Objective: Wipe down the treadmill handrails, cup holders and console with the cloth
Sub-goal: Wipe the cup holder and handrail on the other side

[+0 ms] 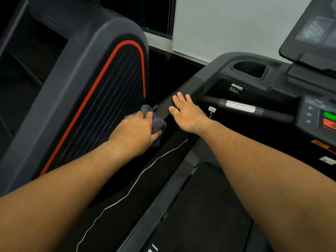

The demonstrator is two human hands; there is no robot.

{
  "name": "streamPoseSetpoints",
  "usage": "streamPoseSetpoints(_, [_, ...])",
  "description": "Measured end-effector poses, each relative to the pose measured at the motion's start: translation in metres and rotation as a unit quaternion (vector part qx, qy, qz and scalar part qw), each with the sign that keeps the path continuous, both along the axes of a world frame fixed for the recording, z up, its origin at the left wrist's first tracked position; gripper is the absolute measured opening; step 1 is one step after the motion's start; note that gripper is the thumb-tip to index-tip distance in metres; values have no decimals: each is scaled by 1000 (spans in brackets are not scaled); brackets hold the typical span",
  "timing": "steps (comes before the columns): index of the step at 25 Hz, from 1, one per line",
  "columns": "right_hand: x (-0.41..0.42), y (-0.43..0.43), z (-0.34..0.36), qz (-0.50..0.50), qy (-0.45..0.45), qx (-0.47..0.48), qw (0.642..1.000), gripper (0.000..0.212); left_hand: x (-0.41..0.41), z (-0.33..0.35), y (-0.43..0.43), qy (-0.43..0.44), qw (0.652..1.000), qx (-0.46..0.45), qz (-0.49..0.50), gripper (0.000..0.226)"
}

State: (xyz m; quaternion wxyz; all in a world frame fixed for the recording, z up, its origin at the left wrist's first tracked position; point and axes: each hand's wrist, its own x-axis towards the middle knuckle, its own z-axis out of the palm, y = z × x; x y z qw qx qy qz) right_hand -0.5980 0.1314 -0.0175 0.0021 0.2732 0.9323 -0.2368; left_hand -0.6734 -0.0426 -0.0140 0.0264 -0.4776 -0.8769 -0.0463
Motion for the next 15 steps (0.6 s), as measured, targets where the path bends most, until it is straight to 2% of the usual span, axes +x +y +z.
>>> streamPoseSetpoints(3, [7,-13,0,-14,-8,18,1000,56,-12,3,1,-64,998,5,-4,58])
streamPoseSetpoints(6, [14,-32,-1,-51,3,5,999,56,-20,8,-46,-196,978,69,14,28])
streamPoseSetpoints(8, [11,-47,3,-64,9,-9,998,56,-21,13,-82,-266,959,82,47,21])
streamPoseSetpoints(9, [9,-56,4,-62,9,-4,998,57,-19,15,-101,-266,960,68,56,21])
streamPoseSetpoints(12, [7,-80,1,-36,14,-1,999,58,-1,13,-154,-169,983,61,34,18])
streamPoseSetpoints(15, [5,-93,-1,-50,23,-7,998,59,-5,12,-170,-221,971,93,25,14])
